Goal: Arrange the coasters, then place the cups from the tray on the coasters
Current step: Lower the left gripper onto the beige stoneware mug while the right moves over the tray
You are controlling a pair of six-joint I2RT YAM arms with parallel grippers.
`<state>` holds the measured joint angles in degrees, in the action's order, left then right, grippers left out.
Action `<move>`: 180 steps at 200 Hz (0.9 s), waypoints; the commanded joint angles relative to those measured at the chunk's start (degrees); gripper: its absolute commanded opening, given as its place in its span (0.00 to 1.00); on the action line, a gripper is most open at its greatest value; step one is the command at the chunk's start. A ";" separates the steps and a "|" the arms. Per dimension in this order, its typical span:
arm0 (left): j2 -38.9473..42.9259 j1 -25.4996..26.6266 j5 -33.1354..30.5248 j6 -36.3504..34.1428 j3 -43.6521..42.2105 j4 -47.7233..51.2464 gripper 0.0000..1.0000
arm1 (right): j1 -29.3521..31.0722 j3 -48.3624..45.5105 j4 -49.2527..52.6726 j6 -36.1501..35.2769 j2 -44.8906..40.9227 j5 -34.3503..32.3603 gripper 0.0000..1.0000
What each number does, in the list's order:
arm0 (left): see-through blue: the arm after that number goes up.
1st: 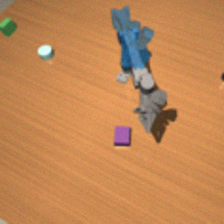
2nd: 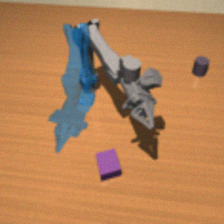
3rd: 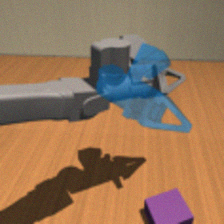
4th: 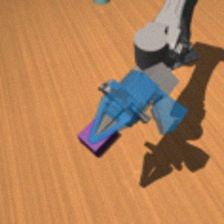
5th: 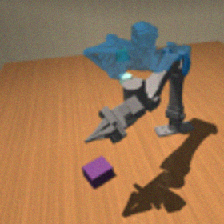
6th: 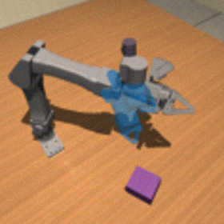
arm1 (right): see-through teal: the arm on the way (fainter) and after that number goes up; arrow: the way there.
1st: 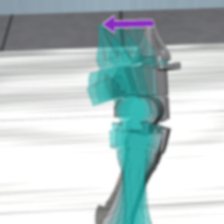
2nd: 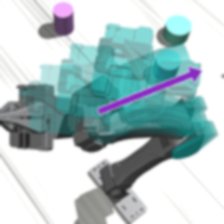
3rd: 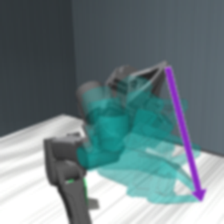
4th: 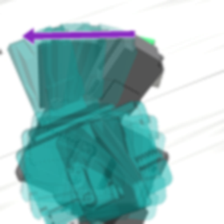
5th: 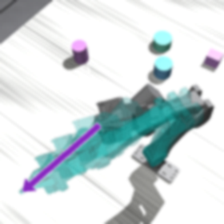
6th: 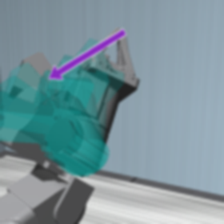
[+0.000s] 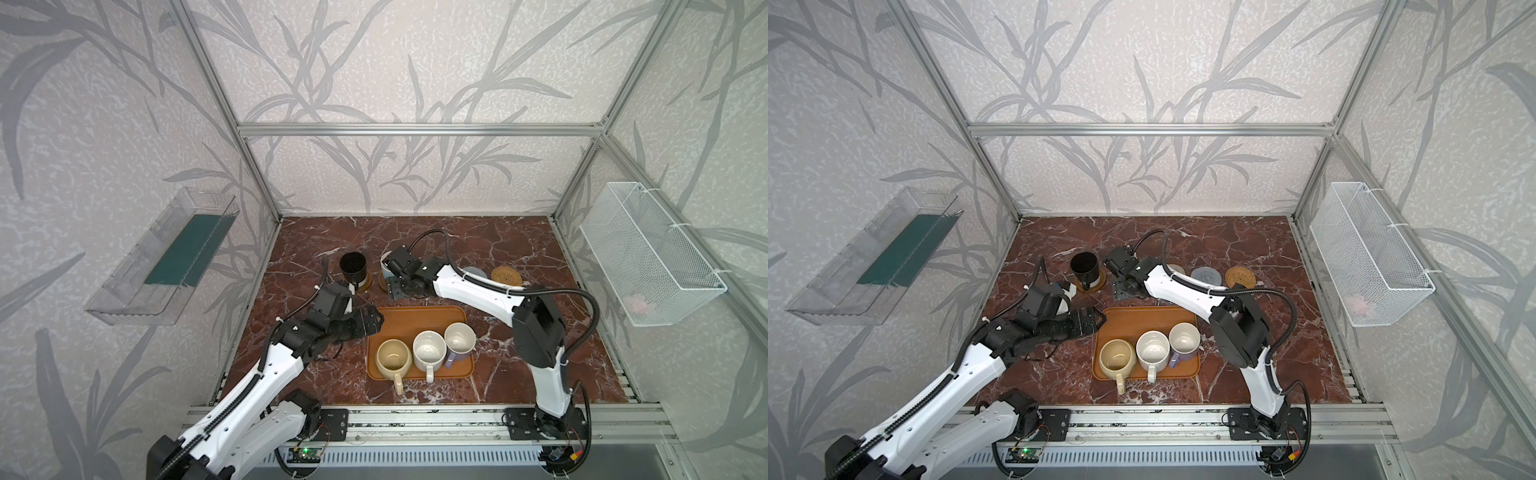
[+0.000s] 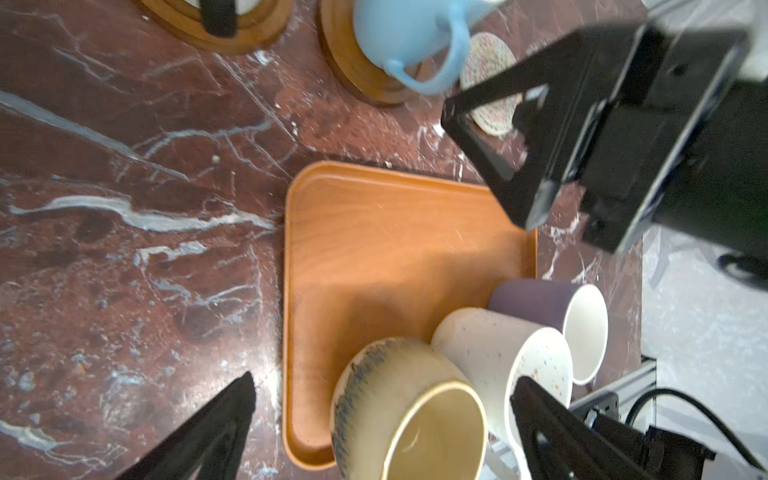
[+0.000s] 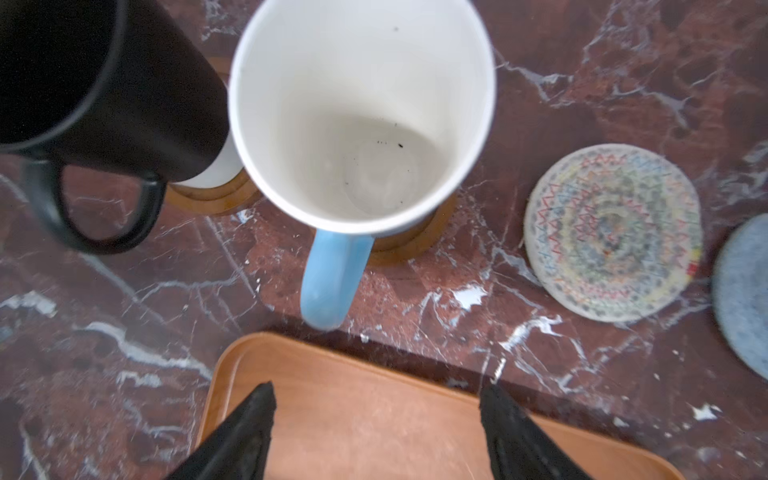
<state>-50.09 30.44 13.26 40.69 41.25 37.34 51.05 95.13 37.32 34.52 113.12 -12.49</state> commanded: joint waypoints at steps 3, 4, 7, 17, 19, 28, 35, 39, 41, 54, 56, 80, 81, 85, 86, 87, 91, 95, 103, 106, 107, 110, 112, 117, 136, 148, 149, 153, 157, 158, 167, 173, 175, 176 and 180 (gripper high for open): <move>1.58 5.93 -5.46 2.28 1.10 6.51 0.99 | 0.19 -5.82 -2.66 -1.65 -8.36 0.36 0.89; 1.66 6.25 -5.67 2.37 1.11 6.56 0.99 | 0.19 -6.18 -2.72 -1.78 -8.71 0.45 0.89; 1.80 7.11 -6.37 2.70 1.06 6.78 0.99 | 0.27 -6.86 -2.77 -2.07 -9.47 0.53 0.98; 2.25 10.14 -9.01 3.78 1.27 8.22 0.99 | 0.24 -9.00 -2.85 -2.85 -12.17 0.86 0.99; 2.27 10.69 -9.56 3.96 1.35 8.39 0.99 | 0.27 -9.35 -2.82 -2.87 -12.69 0.84 0.99; 2.58 12.99 -11.13 4.86 1.65 9.65 0.99 | 0.26 -11.07 -2.81 -3.42 -14.87 0.98 0.99; 2.76 14.71 -12.13 5.90 1.67 10.22 0.99 | 0.28 -12.13 -2.38 -3.70 -17.09 0.83 0.99; 2.92 15.84 -12.47 6.45 1.48 10.20 0.99 | 0.28 -12.74 -2.03 -3.88 -18.15 0.68 0.99; 3.03 16.33 -12.66 6.74 1.40 10.14 0.99 | 0.28 -13.08 -1.91 -3.97 -18.67 0.53 0.99; 3.51 19.87 -13.78 8.97 0.54 9.96 0.99 | 0.28 -15.57 -1.73 -4.18 -21.94 -0.04 0.99; 3.55 20.51 -13.98 9.21 0.46 9.92 0.99 | 0.28 -16.03 -1.77 -4.20 -22.47 -0.18 0.99; 2.54 27.31 -17.19 12.67 -0.12 10.23 0.99 | 0.20 -21.71 -3.43 -4.48 -27.79 -1.09 0.99; 2.41 27.62 -17.38 12.75 -0.12 10.22 0.99 | 0.19 -21.71 -3.41 -4.47 -28.13 -1.11 0.99; 2.01 28.66 -18.01 13.22 -0.14 10.23 0.99 | 0.19 -22.44 -3.49 -4.39 -28.80 -1.10 0.99; 1.97 28.77 -18.23 13.34 -0.13 10.26 0.99 | 0.19 -22.80 -3.49 -4.38 -28.80 -1.07 0.99; 1.86 29.05 -18.33 13.44 -0.13 10.23 0.99 | 0.19 -22.93 -3.49 -4.38 -28.99 -1.06 0.99; 1.36 30.06 -18.73 13.94 -0.12 10.27 0.99 | 0.22 -23.53 -3.50 -4.31 -29.61 -0.79 0.99; 0.96 30.91 -19.18 14.37 -0.13 10.34 0.99 | 0.20 -24.01 -3.41 -4.17 -30.18 -0.63 0.99; 0.01 32.61 -20.29 15.27 -0.08 10.37 0.99 | 0.19 -24.86 -3.02 -3.92 -31.24 -0.39 0.99; -0.34 33.20 -20.74 15.68 -0.04 10.30 0.99 | 0.19 -25.21 -2.89 -3.82 -31.62 -0.23 0.99; -0.40 33.37 -20.91 15.84 -0.04 10.30 0.99 | 0.19 -25.28 -2.83 -3.79 -31.76 -0.20 0.99; -0.90 33.90 -21.33 16.09 0.03 10.29 0.99 | 0.25 -25.61 -2.81 -3.84 -32.14 0.09 0.99; -1.11 34.23 -21.45 16.27 0.05 10.36 0.99 | 0.23 -25.85 -2.81 -3.78 -32.45 0.30 0.99; -1.82 35.07 -21.83 16.63 0.19 10.38 0.99 | 0.22 -26.49 -2.84 -3.82 -33.19 0.65 0.99; -4.63 37.29 -23.89 17.61 0.77 11.08 0.99 | 0.25 -28.95 -3.04 -3.76 -36.24 1.24 0.99; -6.40 38.04 -24.50 18.00 0.82 10.67 0.99 | 0.22 -30.54 -3.24 -3.68 -38.26 1.09 0.99; -6.50 38.08 -24.41 18.01 0.83 10.66 0.99 | 0.25 -30.71 -3.23 -3.63 -38.38 1.03 0.99; -7.03 38.26 -24.26 18.14 0.83 10.37 0.99 | 0.20 -31.23 -3.37 -3.60 -38.99 1.01 0.99; -7.49 38.49 -24.18 18.28 0.70 10.19 0.99 | 0.19 -31.62 -3.35 -3.52 -39.56 1.02 0.99; -7.62 38.52 -24.17 18.33 0.68 10.16 0.99 | 0.19 -31.74 -3.33 -3.51 -39.65 1.00 0.99; -8.44 39.03 -24.18 18.70 0.35 9.70 0.99 | 0.19 -32.45 -3.13 -3.29 -40.78 1.05 0.99; -8.77 39.28 -24.33 18.97 0.11 9.45 0.99 | 0.19 -32.93 -3.13 -3.19 -41.47 1.14 0.99; -8.79 39.42 -24.29 19.05 0.07 9.18 0.99 | 0.19 -33.13 -3.11 -3.13 -41.66 1.15 0.99; -8.80 39.43 -24.35 19.11 -0.03 9.08 0.99 | 0.19 -33.24 -3.12 -3.10 -41.79 1.15 0.99; -8.75 39.56 -24.48 19.24 -0.25 8.60 0.99 | 0.20 -33.59 -3.10 -3.06 -42.11 1.23 0.99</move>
<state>-58.22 68.99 -7.90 57.32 41.23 45.93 51.05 63.24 34.57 31.03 74.15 -11.42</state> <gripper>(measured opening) 0.992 0.990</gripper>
